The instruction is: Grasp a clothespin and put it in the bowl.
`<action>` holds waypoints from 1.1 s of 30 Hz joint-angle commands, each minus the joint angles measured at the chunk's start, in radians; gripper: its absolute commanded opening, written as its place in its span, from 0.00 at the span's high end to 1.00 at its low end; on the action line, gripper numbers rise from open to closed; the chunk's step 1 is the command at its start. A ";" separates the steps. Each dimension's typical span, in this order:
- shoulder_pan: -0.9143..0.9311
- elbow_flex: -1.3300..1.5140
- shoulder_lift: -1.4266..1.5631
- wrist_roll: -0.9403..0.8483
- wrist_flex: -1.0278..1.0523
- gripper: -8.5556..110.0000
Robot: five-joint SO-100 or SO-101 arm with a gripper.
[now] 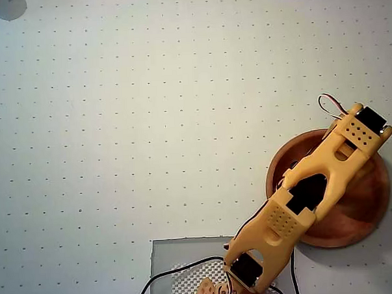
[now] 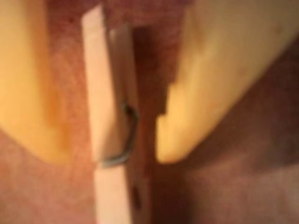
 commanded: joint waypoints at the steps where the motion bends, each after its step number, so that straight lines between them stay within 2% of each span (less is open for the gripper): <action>1: -0.011 -0.021 0.049 -0.021 0.026 0.78; 10: -0.015 -0.023 0.256 -0.034 0.026 0.97; 16: -0.106 -0.078 0.457 -0.021 0.026 0.95; 24: -0.393 -0.184 0.658 -0.008 0.026 0.96; 28: -0.555 -0.186 0.770 0.146 0.026 0.96; 33: -0.795 -0.184 0.959 0.492 0.014 0.95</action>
